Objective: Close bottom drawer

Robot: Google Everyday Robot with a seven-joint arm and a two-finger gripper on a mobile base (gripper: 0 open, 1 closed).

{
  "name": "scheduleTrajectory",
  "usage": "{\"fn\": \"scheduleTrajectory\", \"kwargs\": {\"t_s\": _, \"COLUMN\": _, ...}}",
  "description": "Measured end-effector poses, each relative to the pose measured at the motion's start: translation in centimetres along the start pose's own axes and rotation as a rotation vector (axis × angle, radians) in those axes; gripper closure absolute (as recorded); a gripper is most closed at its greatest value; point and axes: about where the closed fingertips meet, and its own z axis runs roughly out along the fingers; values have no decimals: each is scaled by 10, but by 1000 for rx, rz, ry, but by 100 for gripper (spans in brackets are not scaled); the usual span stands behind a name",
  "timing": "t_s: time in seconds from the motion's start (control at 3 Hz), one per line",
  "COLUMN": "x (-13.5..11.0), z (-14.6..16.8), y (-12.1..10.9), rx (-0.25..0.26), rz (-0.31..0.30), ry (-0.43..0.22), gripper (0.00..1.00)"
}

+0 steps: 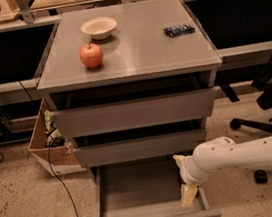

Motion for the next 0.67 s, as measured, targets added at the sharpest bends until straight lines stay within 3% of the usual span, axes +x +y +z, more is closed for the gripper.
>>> {"fn": "scheduleTrajectory", "kwargs": {"t_s": 0.33, "x": 12, "z": 48, "y": 8, "rx": 6, "rz": 2, "ry": 20, "gripper": 0}}
{"fn": "scheduleTrajectory", "kwargs": {"t_s": 0.67, "x": 25, "z": 95, "y": 17, "rx": -20, "rz": 20, "ry": 38, "gripper": 0}}
